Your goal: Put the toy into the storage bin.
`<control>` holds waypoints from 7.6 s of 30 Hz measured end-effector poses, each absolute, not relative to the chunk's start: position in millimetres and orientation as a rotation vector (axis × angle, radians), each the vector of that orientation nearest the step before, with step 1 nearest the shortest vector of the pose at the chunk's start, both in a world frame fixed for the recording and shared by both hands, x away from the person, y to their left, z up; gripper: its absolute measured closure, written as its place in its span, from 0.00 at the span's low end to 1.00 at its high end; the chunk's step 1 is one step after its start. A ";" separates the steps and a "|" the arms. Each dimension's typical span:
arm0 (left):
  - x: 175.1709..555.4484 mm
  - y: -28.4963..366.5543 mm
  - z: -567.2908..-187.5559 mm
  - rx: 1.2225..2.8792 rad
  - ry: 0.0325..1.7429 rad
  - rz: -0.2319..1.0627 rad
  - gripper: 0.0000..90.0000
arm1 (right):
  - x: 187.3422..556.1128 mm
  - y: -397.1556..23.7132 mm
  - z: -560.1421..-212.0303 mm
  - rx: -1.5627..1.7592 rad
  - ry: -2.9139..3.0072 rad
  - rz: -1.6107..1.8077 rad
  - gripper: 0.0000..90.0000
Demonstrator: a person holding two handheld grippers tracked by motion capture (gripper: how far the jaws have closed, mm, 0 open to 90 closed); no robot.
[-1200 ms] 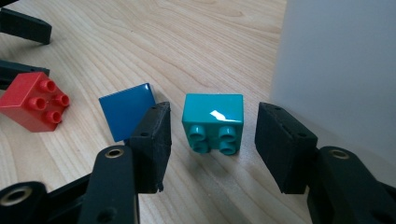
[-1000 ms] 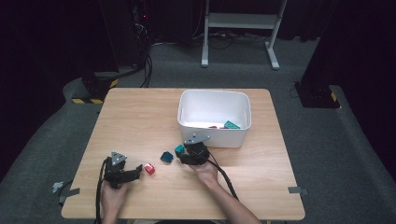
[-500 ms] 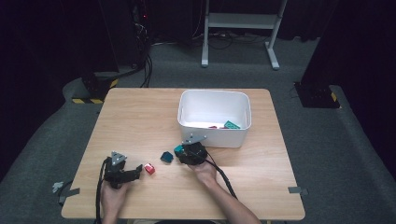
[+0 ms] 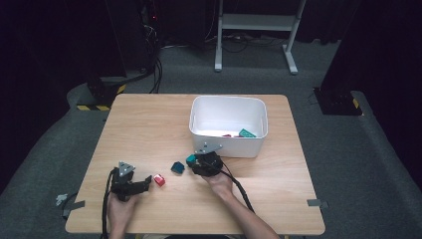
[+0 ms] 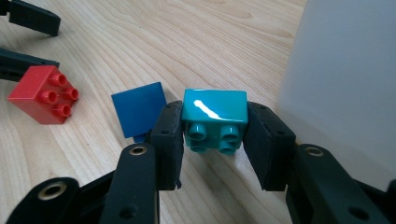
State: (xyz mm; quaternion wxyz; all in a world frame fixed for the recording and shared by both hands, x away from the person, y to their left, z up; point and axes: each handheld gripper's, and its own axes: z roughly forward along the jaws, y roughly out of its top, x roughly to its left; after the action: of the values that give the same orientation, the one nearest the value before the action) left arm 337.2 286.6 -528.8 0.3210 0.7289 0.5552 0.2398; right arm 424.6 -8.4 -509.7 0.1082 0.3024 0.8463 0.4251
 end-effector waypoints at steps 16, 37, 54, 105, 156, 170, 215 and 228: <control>337.2 286.5 -528.8 1.915 1.458 0.631 0.17 | 415.0 -29.6 -481.8 0.819 2.506 1.297 0.65; 337.2 286.5 -528.8 1.916 1.458 0.631 0.17 | 409.8 -65.8 -430.0 0.779 2.505 1.408 0.65; 337.2 286.5 -528.8 1.915 1.458 0.631 0.17 | 415.5 -90.7 -382.6 0.773 2.427 1.452 0.65; 337.4 286.5 -528.8 1.916 1.457 0.629 0.17 | 495.8 -132.5 -377.9 1.105 2.312 1.276 0.60; 320.9 290.4 -514.1 1.919 1.412 0.592 0.16 | 389.7 -157.4 -494.4 1.081 2.345 1.308 0.49; 301.9 271.4 -506.7 1.942 1.265 0.532 0.16 | 399.5 -153.7 -522.6 1.142 2.380 1.152 0.50; 319.3 237.8 -510.0 1.985 1.203 0.509 0.65 | 398.5 -140.9 -523.7 1.074 2.381 1.024 0.42; 325.0 238.8 -486.6 1.959 1.181 0.470 0.65 | 398.4 -140.7 -523.8 1.072 2.382 1.023 0.42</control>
State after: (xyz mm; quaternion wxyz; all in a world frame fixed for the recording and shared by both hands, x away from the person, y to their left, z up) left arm 325.0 238.8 -486.6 0.3924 0.7717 0.4650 0.1850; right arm 398.4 -140.7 -523.8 0.1674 0.3769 0.8370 0.3596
